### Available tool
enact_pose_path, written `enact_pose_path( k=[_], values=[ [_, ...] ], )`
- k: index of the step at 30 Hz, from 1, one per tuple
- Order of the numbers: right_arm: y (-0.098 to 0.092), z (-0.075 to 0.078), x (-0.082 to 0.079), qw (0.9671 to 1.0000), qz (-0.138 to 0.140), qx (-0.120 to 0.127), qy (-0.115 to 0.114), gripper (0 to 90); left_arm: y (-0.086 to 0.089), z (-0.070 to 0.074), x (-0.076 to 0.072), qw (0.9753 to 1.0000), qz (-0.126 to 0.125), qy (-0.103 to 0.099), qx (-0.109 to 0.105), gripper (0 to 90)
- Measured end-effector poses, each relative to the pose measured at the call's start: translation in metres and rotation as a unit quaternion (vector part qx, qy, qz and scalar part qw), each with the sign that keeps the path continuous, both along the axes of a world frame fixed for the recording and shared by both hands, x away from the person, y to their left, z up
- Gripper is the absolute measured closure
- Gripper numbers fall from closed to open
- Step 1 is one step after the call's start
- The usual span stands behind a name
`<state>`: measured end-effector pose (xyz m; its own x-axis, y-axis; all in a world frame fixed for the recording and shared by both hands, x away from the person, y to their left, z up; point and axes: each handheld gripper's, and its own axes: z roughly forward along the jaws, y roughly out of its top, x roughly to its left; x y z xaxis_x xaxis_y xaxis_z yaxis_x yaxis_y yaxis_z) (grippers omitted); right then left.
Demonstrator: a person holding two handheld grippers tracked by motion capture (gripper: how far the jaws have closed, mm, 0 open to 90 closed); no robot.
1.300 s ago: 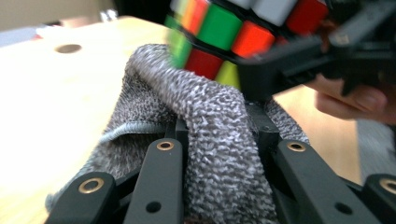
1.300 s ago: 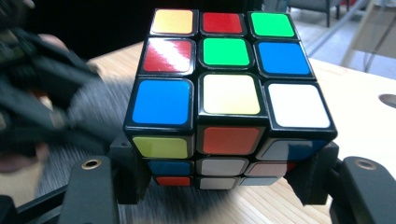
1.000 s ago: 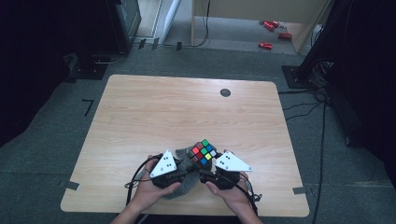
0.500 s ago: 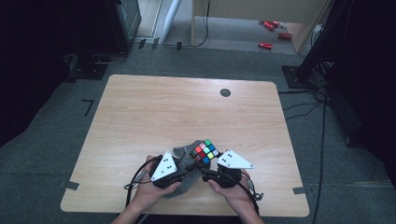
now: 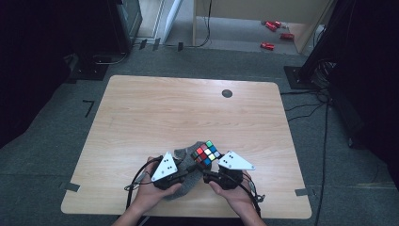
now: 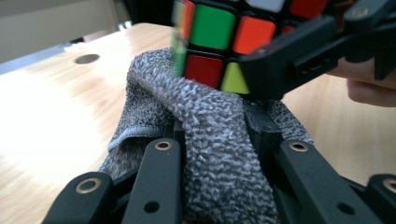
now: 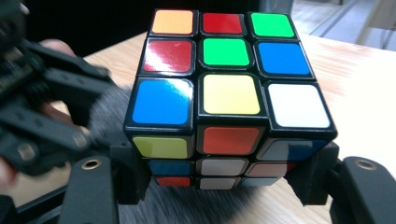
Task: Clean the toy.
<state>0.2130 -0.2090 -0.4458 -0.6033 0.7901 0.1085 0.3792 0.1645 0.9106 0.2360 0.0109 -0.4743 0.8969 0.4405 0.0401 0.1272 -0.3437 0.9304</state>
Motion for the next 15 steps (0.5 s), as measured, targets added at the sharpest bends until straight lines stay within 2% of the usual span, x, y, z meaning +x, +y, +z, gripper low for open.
enact_pose_path(
  k=[2, 3, 5, 9, 13, 15],
  values=[
    [0.001, 0.0, 0.0, 1.0, 0.004, 0.004, 0.001, 34.8, -0.003, 0.0, -0.002, 0.9999, -0.004, -0.007, 0.008, 71.4],
    [0.001, 0.0, 0.0, 1.0, 0.001, 0.004, 0.0, 34.8, -0.003, 0.001, -0.002, 1.0, -0.003, -0.004, 0.006, 71.4],
    [-0.002, -0.001, 0.001, 0.9999, -0.009, -0.007, -0.009, 34.7, 0.003, 0.004, 0.001, 0.9997, -0.006, 0.018, -0.013, 71.1],
    [-0.008, -0.001, 0.003, 0.9996, -0.021, -0.015, -0.01, 34.7, 0.01, 0.006, 0.004, 0.9994, 0.004, 0.013, -0.031, 71.1],
    [-0.008, -0.002, 0.003, 0.9998, -0.018, -0.002, 0.0, 34.8, 0.009, 0.002, 0.006, 0.9993, 0.005, 0.021, -0.03, 71.1],
    [-0.006, 0.0, 0.002, 0.9999, -0.011, 0.003, -0.001, 34.7, 0.005, 0.0, 0.004, 0.9995, -0.003, 0.024, -0.021, 70.9]
  ],
)
